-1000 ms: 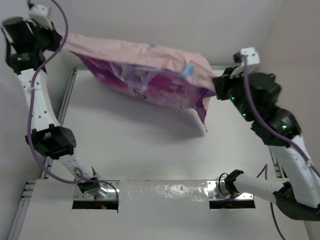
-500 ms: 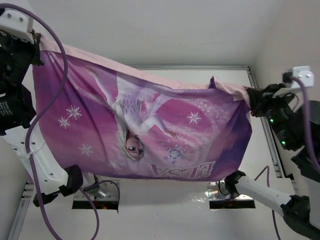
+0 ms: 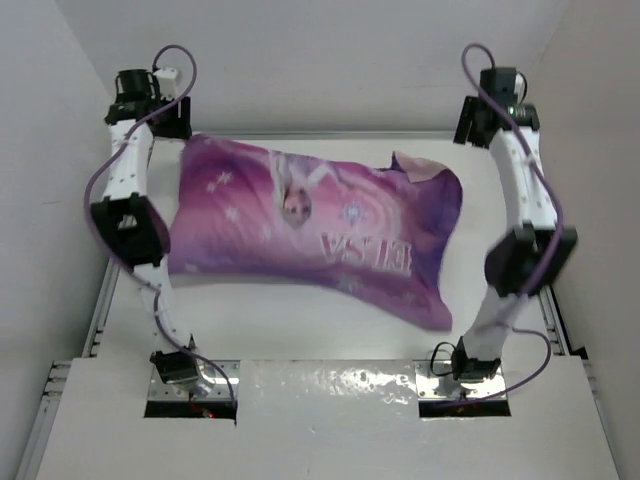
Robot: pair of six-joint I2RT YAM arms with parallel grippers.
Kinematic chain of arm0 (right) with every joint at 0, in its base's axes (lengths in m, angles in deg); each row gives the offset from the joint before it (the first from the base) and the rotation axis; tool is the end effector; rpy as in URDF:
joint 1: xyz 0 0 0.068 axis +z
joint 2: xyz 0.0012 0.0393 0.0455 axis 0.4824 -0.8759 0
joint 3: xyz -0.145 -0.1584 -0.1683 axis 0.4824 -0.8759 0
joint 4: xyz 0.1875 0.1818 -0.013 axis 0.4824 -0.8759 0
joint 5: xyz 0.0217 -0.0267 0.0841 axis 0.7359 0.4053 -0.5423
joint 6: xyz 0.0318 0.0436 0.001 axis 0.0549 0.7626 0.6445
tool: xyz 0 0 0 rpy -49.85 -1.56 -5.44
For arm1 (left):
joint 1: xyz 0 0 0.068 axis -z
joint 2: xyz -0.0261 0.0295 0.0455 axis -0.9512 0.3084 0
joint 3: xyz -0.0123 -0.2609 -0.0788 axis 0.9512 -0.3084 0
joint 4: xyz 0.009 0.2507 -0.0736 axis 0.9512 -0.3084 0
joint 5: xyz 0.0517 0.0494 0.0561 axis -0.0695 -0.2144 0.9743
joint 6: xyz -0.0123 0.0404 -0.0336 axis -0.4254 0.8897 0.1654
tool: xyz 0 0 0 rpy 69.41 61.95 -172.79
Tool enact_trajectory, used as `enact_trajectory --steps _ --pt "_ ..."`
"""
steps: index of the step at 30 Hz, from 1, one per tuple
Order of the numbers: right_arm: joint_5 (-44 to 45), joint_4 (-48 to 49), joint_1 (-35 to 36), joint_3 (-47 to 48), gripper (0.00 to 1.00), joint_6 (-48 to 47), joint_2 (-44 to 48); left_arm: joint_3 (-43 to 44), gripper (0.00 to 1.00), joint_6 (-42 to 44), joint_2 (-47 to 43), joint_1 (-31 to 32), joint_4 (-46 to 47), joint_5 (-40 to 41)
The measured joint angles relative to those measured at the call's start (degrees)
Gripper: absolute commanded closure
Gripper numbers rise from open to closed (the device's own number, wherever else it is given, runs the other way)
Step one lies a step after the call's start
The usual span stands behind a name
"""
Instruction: Put the pillow into the pillowcase
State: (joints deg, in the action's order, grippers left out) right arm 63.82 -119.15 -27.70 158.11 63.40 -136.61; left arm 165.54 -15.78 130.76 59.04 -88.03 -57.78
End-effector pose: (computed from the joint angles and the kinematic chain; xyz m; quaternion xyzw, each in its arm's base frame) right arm 0.3726 -0.0070 0.3865 0.2023 0.8694 -0.1243 0.4333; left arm 0.4383 0.0916 0.3629 0.1071 0.8947 0.0036 0.4337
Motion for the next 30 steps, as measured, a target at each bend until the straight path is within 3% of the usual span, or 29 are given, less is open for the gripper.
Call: enact_trajectory --steps 1,2,3,5,7,10,14,22,25,30 --pt "-0.5 -2.3 -2.2 8.0 0.15 1.0 -7.5 9.0 0.27 -0.7 8.5 0.5 -0.8 1.9" --pt "-1.2 -5.8 -4.0 17.1 0.13 1.7 -15.0 15.1 0.25 -1.3 15.3 0.7 0.3 4.4" --pt "-2.2 -7.4 -5.4 25.6 0.09 2.8 -22.0 14.8 0.24 -1.8 18.3 0.6 2.6 6.7" --pt "-4.5 -8.2 -6.3 29.3 0.07 4.4 -27.0 9.3 0.20 -2.1 18.9 0.0 1.2 8.4" --pt "-6.6 -8.0 -6.0 22.2 0.01 5.5 -25.1 3.4 0.18 -2.4 17.4 -1.1 -0.3 8.6" --pt "-10.7 -0.5 -5.1 -2.7 0.01 6.6 -11.6 -0.3 0.17 -2.8 14.6 -2.3 -1.9 8.0" --pt "-17.0 2.8 -4.1 -20.3 0.02 7.0 4.0 -4.4 0.16 -3.3 6.6 -3.3 -1.3 5.4" --pt "-28.1 17.4 4.5 -40.1 0.03 7.5 18.3 -20.2 0.17 -3.1 -13.5 -3.0 3.4 -6.3" --pt "-31.3 20.3 7.8 -45.0 0.01 8.8 19.2 -27.4 0.17 -3.0 -16.1 -2.7 5.3 -8.0" --pt "-30.9 18.9 7.2 -44.7 0.01 9.6 20.0 -35.0 0.17 -3.3 -16.2 -3.8 4.7 -6.8"
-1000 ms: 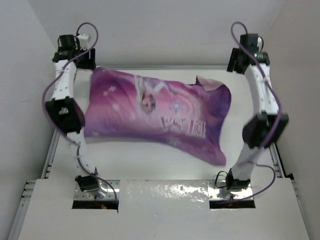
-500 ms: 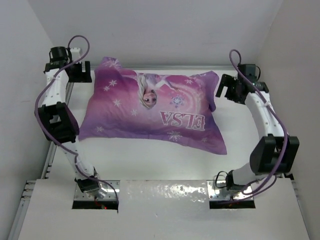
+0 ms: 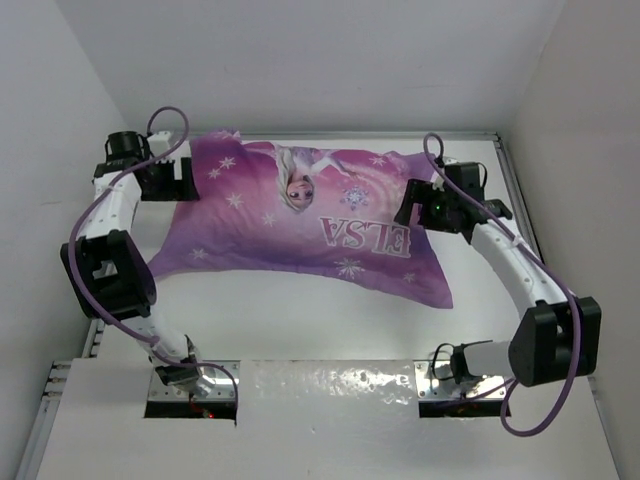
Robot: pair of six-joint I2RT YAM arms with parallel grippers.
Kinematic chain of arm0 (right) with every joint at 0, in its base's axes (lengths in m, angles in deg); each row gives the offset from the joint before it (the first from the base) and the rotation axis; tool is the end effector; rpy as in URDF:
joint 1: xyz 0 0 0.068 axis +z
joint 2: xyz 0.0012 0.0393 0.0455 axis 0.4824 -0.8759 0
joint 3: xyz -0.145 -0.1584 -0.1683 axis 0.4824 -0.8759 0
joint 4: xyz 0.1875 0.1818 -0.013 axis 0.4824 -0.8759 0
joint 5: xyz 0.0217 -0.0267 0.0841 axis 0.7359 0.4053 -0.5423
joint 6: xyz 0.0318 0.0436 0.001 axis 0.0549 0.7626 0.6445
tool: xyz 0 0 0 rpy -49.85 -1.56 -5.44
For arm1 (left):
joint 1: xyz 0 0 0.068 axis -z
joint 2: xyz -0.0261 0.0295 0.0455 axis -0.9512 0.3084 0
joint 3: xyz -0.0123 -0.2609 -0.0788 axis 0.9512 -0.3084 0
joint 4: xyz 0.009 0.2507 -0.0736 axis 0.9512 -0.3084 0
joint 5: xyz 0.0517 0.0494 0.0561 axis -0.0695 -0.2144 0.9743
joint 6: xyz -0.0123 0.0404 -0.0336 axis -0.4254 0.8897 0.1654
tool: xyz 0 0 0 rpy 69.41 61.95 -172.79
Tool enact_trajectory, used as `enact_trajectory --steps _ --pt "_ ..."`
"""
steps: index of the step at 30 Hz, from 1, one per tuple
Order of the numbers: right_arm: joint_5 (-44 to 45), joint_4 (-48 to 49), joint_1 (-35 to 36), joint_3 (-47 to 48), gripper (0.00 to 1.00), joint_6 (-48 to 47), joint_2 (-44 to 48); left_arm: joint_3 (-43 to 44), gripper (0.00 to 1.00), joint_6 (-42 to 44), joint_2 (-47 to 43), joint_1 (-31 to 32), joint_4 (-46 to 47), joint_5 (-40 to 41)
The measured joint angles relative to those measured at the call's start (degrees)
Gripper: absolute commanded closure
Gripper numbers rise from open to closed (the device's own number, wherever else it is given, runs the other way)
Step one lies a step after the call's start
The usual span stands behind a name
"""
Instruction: Put the pillow into the pillowcase
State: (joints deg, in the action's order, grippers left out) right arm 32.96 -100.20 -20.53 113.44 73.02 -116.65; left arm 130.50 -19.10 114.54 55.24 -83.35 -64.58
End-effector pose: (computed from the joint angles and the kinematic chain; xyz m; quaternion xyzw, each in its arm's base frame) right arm 0.2836 0.0458 0.2647 0.1185 0.9190 0.1628 0.3390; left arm 0.3556 0.0935 0.2840 0.0541 0.9351 -0.0870 0.3393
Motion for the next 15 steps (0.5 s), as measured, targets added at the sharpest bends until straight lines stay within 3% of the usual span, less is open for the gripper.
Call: enact_trajectory --steps 5,15 --pt "6.4 -5.6 -2.0 2.2 0.01 -0.1 4.0 -2.6 0.17 -0.1 -3.0 -3.9 1.6 5.1" --pt "32.7 -11.1 -2.8 -5.1 0.01 8.5 12.9 -12.3 0.17 0.1 -8.4 -7.3 3.2 12.9"
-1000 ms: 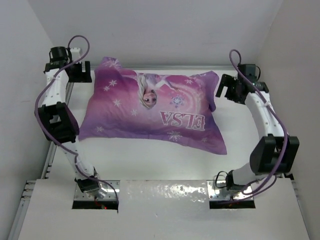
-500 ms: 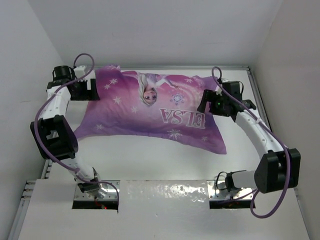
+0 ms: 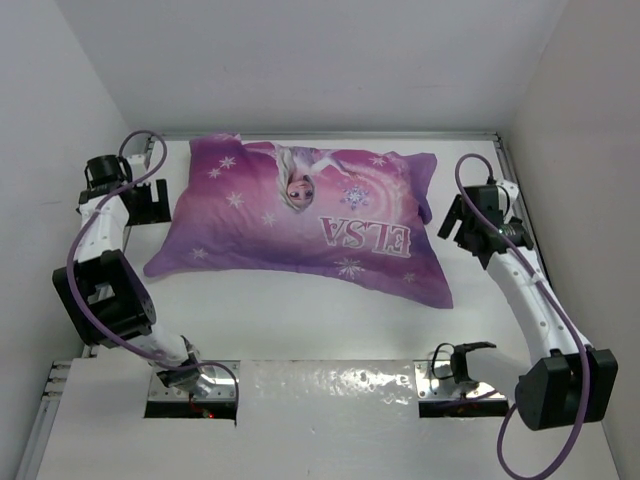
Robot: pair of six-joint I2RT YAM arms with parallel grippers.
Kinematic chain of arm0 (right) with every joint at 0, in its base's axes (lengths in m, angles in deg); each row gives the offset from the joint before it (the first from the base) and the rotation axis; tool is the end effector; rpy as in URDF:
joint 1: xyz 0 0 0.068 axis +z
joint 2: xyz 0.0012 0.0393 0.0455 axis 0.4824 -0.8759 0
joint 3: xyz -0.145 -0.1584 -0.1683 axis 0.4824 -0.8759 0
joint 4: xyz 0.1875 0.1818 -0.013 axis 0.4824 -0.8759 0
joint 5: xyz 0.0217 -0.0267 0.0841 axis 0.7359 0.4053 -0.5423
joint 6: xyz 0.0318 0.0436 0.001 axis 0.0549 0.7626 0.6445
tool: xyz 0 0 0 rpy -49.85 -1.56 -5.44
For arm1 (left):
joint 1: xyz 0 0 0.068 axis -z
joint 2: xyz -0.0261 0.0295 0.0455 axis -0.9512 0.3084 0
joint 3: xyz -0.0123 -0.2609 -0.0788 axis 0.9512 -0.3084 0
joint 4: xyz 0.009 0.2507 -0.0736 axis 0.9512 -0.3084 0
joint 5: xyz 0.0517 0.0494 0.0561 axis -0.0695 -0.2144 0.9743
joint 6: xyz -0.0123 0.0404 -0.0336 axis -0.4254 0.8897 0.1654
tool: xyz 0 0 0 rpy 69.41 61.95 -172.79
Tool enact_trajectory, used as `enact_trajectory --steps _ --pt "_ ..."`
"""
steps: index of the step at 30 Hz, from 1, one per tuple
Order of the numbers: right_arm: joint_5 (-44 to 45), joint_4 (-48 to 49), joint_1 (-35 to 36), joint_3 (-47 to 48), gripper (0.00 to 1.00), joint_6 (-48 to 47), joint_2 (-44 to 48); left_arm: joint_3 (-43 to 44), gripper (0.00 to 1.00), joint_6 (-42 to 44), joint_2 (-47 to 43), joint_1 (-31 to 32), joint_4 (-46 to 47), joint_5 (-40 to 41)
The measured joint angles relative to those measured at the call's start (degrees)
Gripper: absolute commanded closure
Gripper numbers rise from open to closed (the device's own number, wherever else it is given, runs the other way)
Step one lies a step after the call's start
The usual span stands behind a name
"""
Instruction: Put the pillow into the pillowcase
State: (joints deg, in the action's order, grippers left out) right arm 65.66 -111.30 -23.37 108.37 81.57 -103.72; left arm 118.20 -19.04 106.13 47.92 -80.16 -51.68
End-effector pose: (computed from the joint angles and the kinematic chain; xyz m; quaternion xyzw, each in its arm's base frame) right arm 0.2262 0.0061 0.2778 0.3028 0.8665 -0.0817 0.3885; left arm 0.3017 0.1290 0.2664 -0.0407 0.9504 0.0341 0.3064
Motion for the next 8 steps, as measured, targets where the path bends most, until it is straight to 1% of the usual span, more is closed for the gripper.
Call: enact_trajectory --steps 4,8 --pt "4.1 -0.9 0.0 -1.8 0.01 0.9 1.1 0.0 0.17 0.0 -0.2 0.0 0.3 0.1" --pt "6.1 -0.1 0.0 -3.5 0.01 1.7 3.9 0.0 0.17 0.0 -0.4 0.0 0.5 -0.1"
